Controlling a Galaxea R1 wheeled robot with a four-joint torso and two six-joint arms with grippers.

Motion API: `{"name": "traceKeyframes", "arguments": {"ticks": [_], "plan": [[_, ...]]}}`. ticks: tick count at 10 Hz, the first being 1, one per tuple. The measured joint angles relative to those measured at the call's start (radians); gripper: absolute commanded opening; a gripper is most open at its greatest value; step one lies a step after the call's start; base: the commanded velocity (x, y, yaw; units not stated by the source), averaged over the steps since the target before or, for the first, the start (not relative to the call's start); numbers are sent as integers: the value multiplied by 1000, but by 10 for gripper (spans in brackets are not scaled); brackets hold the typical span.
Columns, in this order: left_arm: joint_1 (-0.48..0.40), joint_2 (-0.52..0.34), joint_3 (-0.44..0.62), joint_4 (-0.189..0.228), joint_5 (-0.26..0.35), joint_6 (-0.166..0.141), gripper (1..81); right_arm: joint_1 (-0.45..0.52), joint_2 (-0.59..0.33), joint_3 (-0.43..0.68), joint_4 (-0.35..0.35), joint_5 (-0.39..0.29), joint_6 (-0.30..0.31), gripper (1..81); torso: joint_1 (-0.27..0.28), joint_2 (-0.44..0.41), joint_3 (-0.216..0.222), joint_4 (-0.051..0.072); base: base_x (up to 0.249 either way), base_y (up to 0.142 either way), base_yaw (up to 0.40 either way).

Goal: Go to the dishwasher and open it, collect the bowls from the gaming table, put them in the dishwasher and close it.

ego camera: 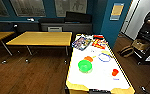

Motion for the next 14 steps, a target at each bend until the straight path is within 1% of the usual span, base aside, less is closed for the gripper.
{"name": "traceKeyframes", "arguments": {"ticks": [2, 4, 5, 6, 7, 9, 11, 12, 14], "plan": [[-1, 5, -1, -1, -3, 0, 811, 104, 23, 3, 6, -83, 19, 811, 0, 0, 1, 0, 0, 0, 0], [-1, 8, 0, -6, -4, 0, 811, 191, 59, -5, 16, -189, 50, 811, 0, 0, 1, 0, 0, 0, 0], [-1, 8, 0, -7, -3, 0, 811, 226, 89, -20, 21, -236, 64, 811, 0, 0, 1, 0, 0, 0, 0], [-1, 8, 0, -8, -3, 0, 811, 245, 119, -34, 26, -269, 79, 811, 0, 0, 1, 0, 0, 0, 0], [-1, 8, 0, -8, -4, 0, 811, 246, 146, -57, 31, -296, 90, 811, 0, 0, 1, 0, 0, 0, 0], [-1, 8, 0, -8, -4, 0, 811, 247, 171, -123, 46, -333, 97, 811, 1, 1, 1, 0, 0, 0, 0], [-3, 12, 0, -9, -3, 0, 811, 258, 189, -204, 79, -354, 101, 811, 1, 1, 1, 0, 0, 0, 0], [-5, 14, 0, -9, -3, 0, 811, 278, 197, -237, 91, -361, 102, 811, 1, 1, 1, 0, 0, 0, 0], [-7, 17, -1, -9, -6, 0, 811, 329, 201, -267, 94, -358, 101, 811, 1, 1, 1, 0, 0, 0, 0]]}}
